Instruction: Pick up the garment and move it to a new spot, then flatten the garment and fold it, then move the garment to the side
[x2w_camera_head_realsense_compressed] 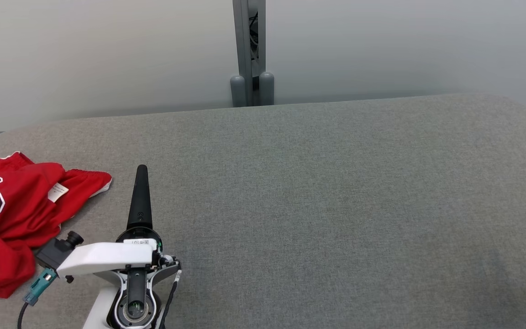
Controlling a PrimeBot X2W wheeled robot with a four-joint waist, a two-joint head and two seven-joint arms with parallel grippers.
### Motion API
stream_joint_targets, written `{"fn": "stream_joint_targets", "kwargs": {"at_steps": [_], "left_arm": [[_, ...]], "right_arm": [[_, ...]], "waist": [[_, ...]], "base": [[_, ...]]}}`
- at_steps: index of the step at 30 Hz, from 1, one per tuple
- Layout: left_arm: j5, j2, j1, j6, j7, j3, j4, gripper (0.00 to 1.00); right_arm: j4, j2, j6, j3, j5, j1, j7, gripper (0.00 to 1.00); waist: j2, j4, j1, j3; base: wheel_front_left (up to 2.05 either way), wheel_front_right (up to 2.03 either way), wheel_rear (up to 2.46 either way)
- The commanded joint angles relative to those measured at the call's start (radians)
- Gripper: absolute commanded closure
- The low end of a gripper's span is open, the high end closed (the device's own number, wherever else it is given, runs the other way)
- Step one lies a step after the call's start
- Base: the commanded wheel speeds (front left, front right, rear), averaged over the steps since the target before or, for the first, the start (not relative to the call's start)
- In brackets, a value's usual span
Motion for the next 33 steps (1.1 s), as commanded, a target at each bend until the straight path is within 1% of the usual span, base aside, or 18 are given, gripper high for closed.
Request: {"fn": "stream_joint_targets", "kwargs": {"at_steps": [1, 7, 11, 21, 23, 29, 33], "left_arm": [[0.049, 0.001, -0.033, -0.001, 0.0, 0.017, -0.033, 0.0], [0.225, 0.0, -0.028, 0.001, 0.0, 0.033, -0.095, 0.0], [0.349, 0.0, -0.021, 0.014, 0.0, 0.042, -0.141, 0.0], [0.607, 0.011, 0.018, 0.034, 0.0, 0.048, -0.245, 0.0], [0.629, 0.013, 0.023, 0.036, 0.0, 0.047, -0.252, 0.0], [0.747, 0.033, 0.049, 0.043, 0.004, 0.048, -0.268, 0.0], [0.803, 0.037, 0.063, 0.052, 0.025, 0.056, -0.277, 0.0]], "right_arm": [[-0.038, -0.016, 0.001, 0.017, -0.043, -0.013, -0.021, 0.0], [-0.109, -0.013, 0.001, 0.068, -0.167, 0.002, -0.076, 0.0], [-0.158, -0.017, 0.001, 0.101, -0.274, 0.009, -0.11, 0.0], [-0.261, -0.018, 0.001, 0.188, -0.538, 0.045, -0.191, 0.0], [-0.269, -0.017, 0.001, 0.196, -0.558, 0.048, -0.198, 0.0], [-0.306, -0.02, 0.002, 0.257, -0.676, 0.065, -0.239, 0.0], [-0.323, -0.004, 0.002, 0.278, -0.741, 0.08, -0.266, 0.0]], "waist": [[0.0, 0.0, 0.0, 0.0], [0.0, 0.003, 0.0, -0.002], [0.0, 0.004, 0.0, -0.003], [0.0, 0.005, 0.0, -0.007], [0.0, 0.005, 0.0, -0.007], [0.0, 0.004, 0.0, -0.005], [0.0, 0.006, 0.0, -0.003]], "base": [[0.0, 0.0, 0.0], [0.0, 0.0, 0.0], [0.0, 0.0, 0.0], [0.0, 0.0, 0.0], [0.0, 0.0, 0.0], [0.0, 0.0, 0.0], [0.0, 0.0, 0.0]]}}
